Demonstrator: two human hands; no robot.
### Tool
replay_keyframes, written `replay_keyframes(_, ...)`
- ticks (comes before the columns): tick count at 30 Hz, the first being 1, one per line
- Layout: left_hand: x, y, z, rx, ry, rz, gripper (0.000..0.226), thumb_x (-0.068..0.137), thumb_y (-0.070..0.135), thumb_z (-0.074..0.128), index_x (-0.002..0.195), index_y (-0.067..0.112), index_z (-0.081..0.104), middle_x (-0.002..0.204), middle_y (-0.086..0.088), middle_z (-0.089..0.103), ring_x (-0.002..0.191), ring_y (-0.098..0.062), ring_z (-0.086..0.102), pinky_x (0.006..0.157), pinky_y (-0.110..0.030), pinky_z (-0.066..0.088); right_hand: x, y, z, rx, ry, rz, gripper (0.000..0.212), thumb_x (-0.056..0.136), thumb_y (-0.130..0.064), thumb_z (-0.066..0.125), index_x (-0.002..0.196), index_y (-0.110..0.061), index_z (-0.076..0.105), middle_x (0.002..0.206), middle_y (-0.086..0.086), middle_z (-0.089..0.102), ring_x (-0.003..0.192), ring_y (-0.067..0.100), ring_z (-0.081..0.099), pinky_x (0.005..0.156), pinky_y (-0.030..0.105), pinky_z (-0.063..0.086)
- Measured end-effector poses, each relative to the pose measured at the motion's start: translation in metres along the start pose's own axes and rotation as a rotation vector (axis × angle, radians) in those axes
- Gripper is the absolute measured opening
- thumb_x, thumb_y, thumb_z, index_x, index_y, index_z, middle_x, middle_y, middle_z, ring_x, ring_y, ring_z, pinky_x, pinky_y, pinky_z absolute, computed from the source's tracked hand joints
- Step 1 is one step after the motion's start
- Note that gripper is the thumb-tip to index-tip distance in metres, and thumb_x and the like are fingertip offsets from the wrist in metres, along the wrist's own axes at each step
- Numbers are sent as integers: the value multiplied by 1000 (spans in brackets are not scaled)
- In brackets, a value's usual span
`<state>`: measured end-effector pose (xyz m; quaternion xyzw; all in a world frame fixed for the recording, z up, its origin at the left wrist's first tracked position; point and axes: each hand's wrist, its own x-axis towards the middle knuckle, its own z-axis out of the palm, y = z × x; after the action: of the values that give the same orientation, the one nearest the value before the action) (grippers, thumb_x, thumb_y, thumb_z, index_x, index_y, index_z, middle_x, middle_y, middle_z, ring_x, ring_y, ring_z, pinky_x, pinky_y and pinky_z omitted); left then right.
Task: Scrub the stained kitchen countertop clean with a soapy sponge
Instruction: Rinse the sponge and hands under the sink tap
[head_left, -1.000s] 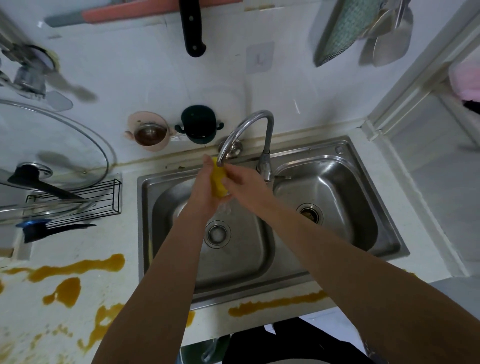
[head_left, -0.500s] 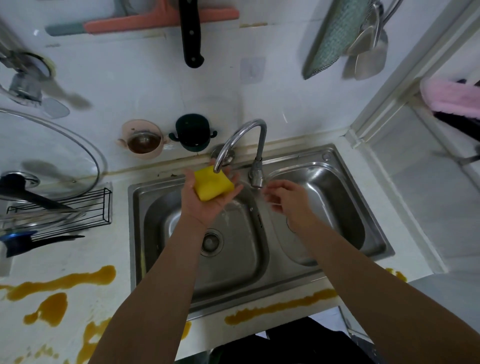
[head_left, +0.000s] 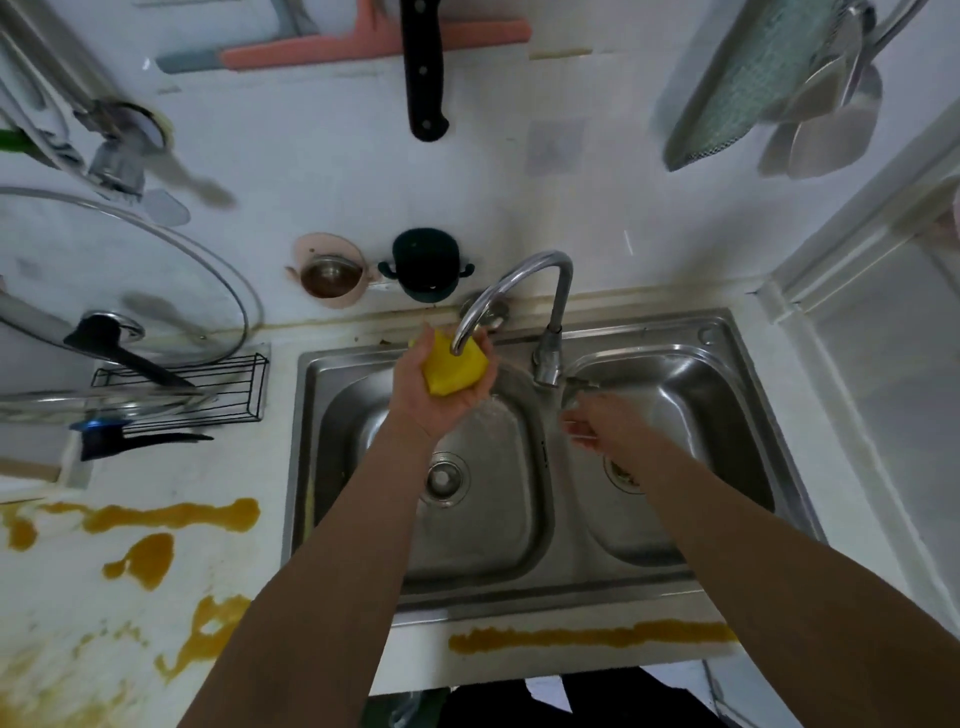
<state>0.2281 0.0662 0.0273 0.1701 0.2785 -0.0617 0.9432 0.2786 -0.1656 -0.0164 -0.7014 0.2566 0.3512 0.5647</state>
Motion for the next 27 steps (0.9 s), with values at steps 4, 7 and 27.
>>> replay_keyframes(4,-12,5,-13,59,31,13,25,95,34,64,86,11,64,97,-11,61,83,-18,58,67,-29,54,30,-15,10,6,-52,-41,23,102,-14,46,114,-4,63,87,11,70,55,13,61,49,17,47)
replay_keyframes(7,-13,8,-14,138,122,23,27,97,35,63,77,18,57,73,1,54,60,-10,46,48,-19,36,46,-33,7,-38,-90,-68,20,102,-12,46,112,-6,62,73,2,73,49,7,63,44,15,46)
replay_keyframes(27,-60,-11,15,537,590,202,37,98,44,67,73,23,50,65,3,48,46,-11,37,38,-19,21,55,-18,-9,-290,-231,-83,38,107,-34,40,91,-6,62,61,3,69,60,19,61,62,27,45)
